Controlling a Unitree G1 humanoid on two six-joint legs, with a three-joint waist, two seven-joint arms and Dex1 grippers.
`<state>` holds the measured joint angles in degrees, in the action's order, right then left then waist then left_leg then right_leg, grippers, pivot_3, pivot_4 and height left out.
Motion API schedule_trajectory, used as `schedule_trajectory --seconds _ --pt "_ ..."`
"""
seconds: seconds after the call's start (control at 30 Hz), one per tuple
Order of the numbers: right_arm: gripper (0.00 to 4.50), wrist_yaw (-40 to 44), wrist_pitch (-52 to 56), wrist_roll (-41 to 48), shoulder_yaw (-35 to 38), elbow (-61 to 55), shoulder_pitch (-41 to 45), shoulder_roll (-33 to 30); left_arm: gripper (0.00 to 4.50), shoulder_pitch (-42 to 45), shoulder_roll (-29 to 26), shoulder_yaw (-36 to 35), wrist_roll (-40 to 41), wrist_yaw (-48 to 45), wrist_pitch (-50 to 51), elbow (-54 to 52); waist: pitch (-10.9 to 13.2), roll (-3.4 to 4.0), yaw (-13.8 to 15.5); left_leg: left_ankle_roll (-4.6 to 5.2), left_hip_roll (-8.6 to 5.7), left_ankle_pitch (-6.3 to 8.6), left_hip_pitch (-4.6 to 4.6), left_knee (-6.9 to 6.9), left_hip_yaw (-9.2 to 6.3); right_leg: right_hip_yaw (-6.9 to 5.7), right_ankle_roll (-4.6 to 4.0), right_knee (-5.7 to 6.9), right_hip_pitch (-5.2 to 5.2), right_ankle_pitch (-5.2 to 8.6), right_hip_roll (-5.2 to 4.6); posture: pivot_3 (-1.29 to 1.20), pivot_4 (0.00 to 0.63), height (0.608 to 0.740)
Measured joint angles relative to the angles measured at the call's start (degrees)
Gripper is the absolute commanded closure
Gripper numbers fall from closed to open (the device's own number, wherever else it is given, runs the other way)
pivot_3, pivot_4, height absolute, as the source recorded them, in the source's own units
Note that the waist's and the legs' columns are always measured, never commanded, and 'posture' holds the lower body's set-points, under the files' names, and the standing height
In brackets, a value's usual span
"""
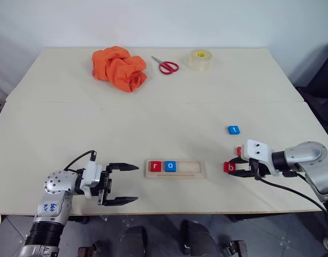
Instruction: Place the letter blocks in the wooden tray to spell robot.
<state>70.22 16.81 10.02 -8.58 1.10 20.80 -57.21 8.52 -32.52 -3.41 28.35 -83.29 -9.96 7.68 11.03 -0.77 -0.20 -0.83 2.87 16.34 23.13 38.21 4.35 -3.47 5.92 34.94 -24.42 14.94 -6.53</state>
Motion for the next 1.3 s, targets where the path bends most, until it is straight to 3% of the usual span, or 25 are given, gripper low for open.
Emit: schedule_trajectory --seconds 0.2,0.33,0.53,0.83,1.3 --pt "3.03 -2.6 12.5 4.2 2.6 -10.2 4.5 0.6 0.00 3.8 -1.4 -1.1 0.0 -1.7 -0.8 4.9 0.0 0.02 0.1 0.00 0.02 0.00 0.04 -0.02 0.01 0.01 -0.02 0.06 -0.09 0.01 0.01 0.00 0.150 0.740" --pt "3.03 -2.3 24.9 4.4 -3.0 -17.2 8.1 -0.7 0.00 5.4 -1.6 -1.2 -0.1 -2.7 -2.7 8.3 0.0 0.02 0.1 0.00 0.01 0.01 0.08 -0.02 -0.01 0.00 -0.05 0.03 -0.11 0.03 -0.03 0.00 0.150 0.740" --pt "3.03 -6.1 34.3 5.3 -8.0 -22.8 13.5 6.3 0.00 7.0 -1.5 -1.2 -0.2 -2.7 -4.6 11.2 0.0 0.02 0.0 0.00 0.01 0.01 0.11 -0.03 -0.01 0.00 -0.06 0.04 -0.15 0.03 -0.02 0.00 0.150 0.740" --pt "3.03 -9.4 39.0 4.5 -16.3 -23.2 19.1 12.7 0.00 6.4 -1.7 -2.1 -0.1 -2.6 -6.9 11.5 0.0 0.02 0.0 0.01 0.00 0.02 0.14 -0.03 0.00 -0.01 -0.06 0.05 -0.15 0.03 -0.02 0.00 0.150 0.740" --pt "3.03 -10.7 38.7 1.4 -22.1 -19.7 22.6 14.3 0.00 4.4 -1.6 -3.3 -0.1 -1.8 -7.3 9.7 0.0 0.02 -0.1 0.01 0.01 0.02 0.14 -0.03 0.00 -0.01 -0.06 0.06 -0.16 0.03 -0.01 0.00 0.150 0.740"
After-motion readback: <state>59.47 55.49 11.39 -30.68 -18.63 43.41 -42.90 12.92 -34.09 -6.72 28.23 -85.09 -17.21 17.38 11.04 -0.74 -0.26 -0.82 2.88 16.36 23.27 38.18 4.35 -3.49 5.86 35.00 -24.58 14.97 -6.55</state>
